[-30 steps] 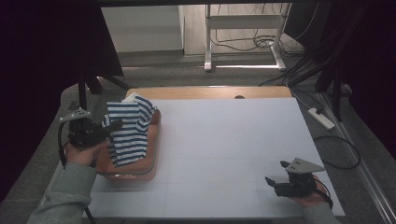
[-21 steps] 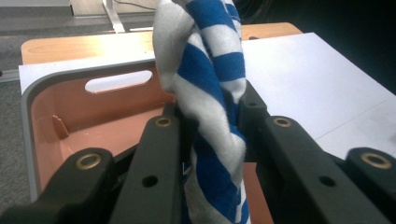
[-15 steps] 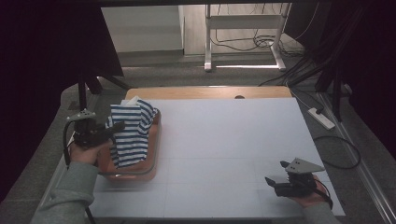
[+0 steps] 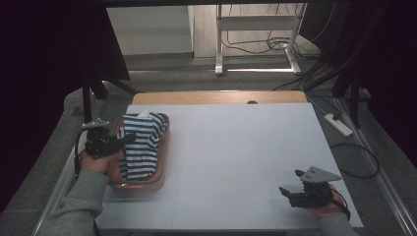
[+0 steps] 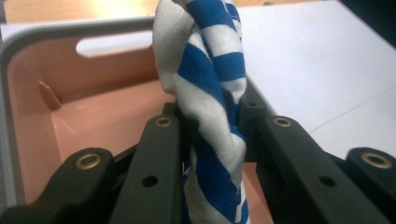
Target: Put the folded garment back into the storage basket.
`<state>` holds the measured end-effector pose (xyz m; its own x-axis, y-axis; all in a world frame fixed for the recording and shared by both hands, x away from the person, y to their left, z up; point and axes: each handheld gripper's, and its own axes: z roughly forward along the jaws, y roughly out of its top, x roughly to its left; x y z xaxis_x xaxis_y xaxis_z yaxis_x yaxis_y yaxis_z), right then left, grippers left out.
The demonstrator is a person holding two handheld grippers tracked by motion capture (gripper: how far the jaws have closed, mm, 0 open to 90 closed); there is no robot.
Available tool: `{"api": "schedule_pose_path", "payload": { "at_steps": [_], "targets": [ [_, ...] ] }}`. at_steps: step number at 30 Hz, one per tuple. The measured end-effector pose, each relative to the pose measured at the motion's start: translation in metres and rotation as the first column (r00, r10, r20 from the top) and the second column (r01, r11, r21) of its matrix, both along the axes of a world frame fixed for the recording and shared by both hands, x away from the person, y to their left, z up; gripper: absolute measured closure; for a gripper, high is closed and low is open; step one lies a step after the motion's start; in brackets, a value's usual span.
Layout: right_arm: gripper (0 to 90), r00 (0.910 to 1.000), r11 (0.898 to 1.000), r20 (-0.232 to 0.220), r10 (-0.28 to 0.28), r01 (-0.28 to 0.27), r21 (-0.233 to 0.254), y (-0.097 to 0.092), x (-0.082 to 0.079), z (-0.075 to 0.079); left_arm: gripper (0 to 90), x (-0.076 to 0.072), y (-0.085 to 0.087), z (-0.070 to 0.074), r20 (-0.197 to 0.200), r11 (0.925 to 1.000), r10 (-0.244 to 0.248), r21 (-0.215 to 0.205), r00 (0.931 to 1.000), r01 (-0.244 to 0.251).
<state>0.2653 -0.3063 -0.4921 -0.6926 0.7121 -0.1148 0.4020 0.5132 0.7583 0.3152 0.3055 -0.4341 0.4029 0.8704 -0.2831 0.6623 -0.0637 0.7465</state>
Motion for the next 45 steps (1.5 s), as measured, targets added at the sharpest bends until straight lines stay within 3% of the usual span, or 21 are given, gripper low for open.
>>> {"api": "schedule_pose_path", "payload": {
  "at_steps": [17,27,29,31,34,38,45],
  "targets": [
    [17.5,1.0,1.0,-0.003,0.0,0.0,-0.004,0.0,0.0,0.0,74.8,0.013,-0.007,-0.017,-0.085,0.998,0.019,0.062,0.9962,-0.013],
    [17.5,1.0,1.0,-0.002,-0.002,0.002,-0.005,0.0,0.0,0.0,73.4,0.012,-0.008,-0.018,-0.082,0.9971,0.022,0.075,0.9964,-0.016],
    [17.5,1.0,1.0,-0.002,-0.002,0.002,-0.004,0.0,0.0,0.0,68.1,0.011,-0.009,-0.017,-0.064,0.9948,0.034,0.099,0.9974,-0.027],
    [17.5,1.0,1.0,-0.002,-0.002,0.002,-0.005,0.0,0.0,0.0,50.6,0.008,-0.01,-0.014,-0.02,0.9944,0.052,0.093,0.9984,-0.05],
    [17.5,1.0,1.0,-0.004,-0.003,0.003,-0.005,0.0,0.0,0.0,33.6,0.001,-0.011,-0.007,0.018,0.9912,0.079,0.105,0.9967,-0.081],
    [17.5,1.0,1.0,-0.004,-0.004,0.004,-0.006,0.0,0.0,0.0,24.8,-0.01,-0.014,-0.002,0.056,0.9916,0.067,0.107,0.9962,-0.073],
    [17.3,1.0,1.0,-0.004,-0.003,0.003,-0.004,0.0,0.0,0.0,24.0,-0.032,-0.03,0.001,0.108,0.9961,-0.036,0.084,0.9935,0.027]
  ]
}}
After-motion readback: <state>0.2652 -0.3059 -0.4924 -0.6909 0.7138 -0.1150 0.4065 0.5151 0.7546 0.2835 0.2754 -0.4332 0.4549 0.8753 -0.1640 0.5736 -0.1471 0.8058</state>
